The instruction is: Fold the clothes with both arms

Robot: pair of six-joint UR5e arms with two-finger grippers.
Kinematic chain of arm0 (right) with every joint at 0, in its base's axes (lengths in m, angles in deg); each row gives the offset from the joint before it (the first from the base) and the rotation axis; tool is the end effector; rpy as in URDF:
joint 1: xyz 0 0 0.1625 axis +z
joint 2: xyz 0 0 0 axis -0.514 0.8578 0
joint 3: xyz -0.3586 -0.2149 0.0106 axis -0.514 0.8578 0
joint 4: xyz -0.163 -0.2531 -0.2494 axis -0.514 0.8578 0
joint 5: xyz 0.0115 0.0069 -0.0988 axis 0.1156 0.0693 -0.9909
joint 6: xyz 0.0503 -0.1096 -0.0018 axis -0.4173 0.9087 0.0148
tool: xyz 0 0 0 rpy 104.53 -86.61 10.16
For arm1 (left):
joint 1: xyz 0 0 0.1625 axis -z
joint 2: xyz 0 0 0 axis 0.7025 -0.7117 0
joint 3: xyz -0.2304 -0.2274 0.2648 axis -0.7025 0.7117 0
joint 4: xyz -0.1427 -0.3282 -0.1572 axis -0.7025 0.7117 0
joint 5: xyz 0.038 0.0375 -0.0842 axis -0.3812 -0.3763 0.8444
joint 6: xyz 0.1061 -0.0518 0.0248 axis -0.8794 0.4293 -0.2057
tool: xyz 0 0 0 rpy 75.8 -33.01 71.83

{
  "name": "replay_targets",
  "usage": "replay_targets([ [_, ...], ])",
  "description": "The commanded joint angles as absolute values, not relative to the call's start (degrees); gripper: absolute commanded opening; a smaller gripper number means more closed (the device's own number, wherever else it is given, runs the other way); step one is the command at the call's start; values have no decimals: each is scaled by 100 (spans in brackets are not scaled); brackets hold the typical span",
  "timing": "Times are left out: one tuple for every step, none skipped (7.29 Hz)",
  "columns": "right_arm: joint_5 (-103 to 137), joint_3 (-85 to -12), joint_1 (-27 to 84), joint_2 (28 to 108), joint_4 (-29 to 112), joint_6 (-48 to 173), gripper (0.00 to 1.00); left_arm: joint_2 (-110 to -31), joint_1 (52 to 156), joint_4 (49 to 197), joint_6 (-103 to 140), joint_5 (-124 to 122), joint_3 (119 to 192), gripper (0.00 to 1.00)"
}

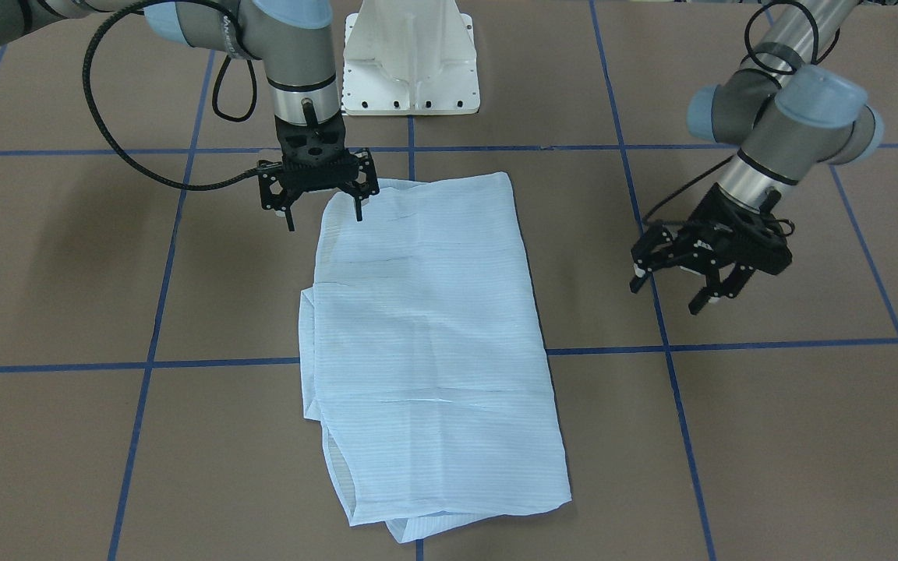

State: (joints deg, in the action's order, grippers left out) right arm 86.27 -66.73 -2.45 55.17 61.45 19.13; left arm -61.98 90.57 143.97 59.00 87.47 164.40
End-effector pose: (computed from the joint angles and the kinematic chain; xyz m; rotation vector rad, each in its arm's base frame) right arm -0.4671 -0.3989 0.2202 0.3715 -0.7491 -0.0457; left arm 0.3282 -0.4715 0.3908 0.5213 1.0926 0.0324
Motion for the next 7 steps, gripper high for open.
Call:
replay_targets([
  [8719,-6962,-237,6152,4956,1321,100,-5863,7905,13272,7214,8267,17733,100],
  [8728,-6971,-237,6408,4608,1066,99,-5985,7256,12848,7977,7723,17877,100],
  [8719,-6963,-245,6420,4605,776,99,-6151,6762,12661,8550,7361,17809,100],
  [8711,-6954,-246,6420,4605,774,99,-6188,6444,12607,9000,7253,17791,100],
  [8684,-6954,-246,6420,4605,765,99,-6214,6258,12606,9335,7243,17756,91],
  [8658,-6954,-237,6428,4596,773,100,-6380,6125,12606,9695,7130,17625,75],
  [8658,-6954,-245,6428,4596,774,100,-6573,6098,12606,9855,7085,17423,65],
])
